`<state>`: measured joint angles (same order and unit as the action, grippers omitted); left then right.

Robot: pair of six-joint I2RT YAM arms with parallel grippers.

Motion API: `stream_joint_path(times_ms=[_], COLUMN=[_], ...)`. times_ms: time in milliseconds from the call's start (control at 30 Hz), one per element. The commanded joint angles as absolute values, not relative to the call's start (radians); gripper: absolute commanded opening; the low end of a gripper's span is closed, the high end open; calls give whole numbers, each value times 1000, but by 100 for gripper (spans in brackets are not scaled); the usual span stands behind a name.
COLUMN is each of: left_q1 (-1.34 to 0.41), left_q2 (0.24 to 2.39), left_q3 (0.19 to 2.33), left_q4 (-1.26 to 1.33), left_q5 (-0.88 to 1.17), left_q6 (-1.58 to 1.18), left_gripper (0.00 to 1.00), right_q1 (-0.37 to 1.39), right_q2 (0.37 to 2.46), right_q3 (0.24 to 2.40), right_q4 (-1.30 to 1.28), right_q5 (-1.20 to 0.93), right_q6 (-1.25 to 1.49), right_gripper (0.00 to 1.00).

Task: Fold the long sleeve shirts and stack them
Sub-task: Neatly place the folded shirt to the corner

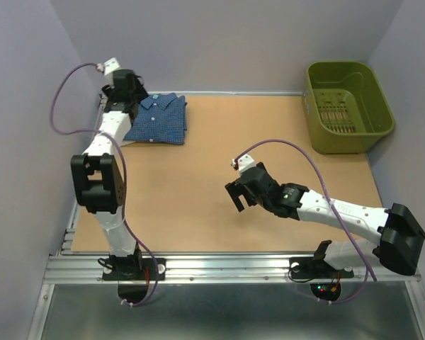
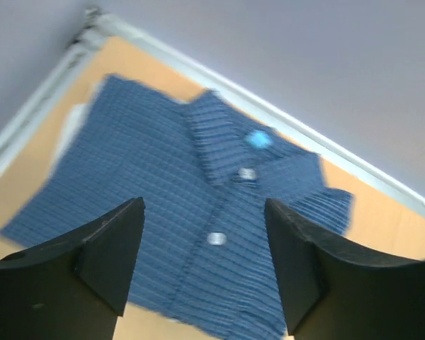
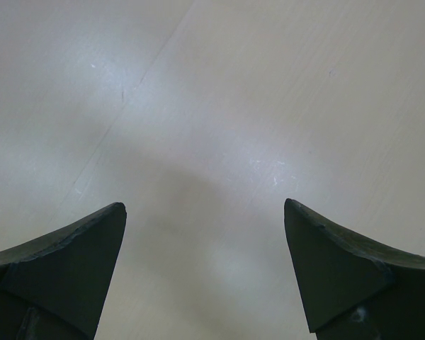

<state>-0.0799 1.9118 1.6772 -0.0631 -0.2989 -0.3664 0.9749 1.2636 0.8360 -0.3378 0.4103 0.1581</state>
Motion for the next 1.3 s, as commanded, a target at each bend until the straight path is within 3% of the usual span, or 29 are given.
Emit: stream_joint_path(times_ms=[0, 33, 200, 433, 600, 800, 1133, 1267], left_q1=[33, 70, 143, 186, 222, 216, 126, 121], left_q2=[1830, 1821, 1848, 1937, 1890, 1783, 1468, 1204], left_q3=[1467, 1401, 1264, 1255, 1233, 1223, 1147, 1112], left_q4=[60, 89, 143, 117, 98, 64, 0, -134], left_q5=[-172, -166, -126, -149, -164, -155, -106, -95], left_q6=[-528, -538, -577, -600, -623, -603, -517, -392], left_gripper=[75, 69, 59, 56, 56, 66, 98, 99], right_q1=[971, 969, 971, 971, 971, 969, 947, 823], right_q2=[1252, 1252, 1253, 1243, 1233, 1232, 1193, 1200], right_q3=[828, 827, 815, 813, 813, 825, 871, 926], right_q4=[-333, -333, -333, -333, -334, -334, -371, -409], right_q5=[403, 402, 403, 405, 407, 411, 508, 487], right_q6=[183, 186, 193, 196, 193, 207, 291, 351], right_gripper=[97, 97, 97, 97, 97, 97, 100, 100])
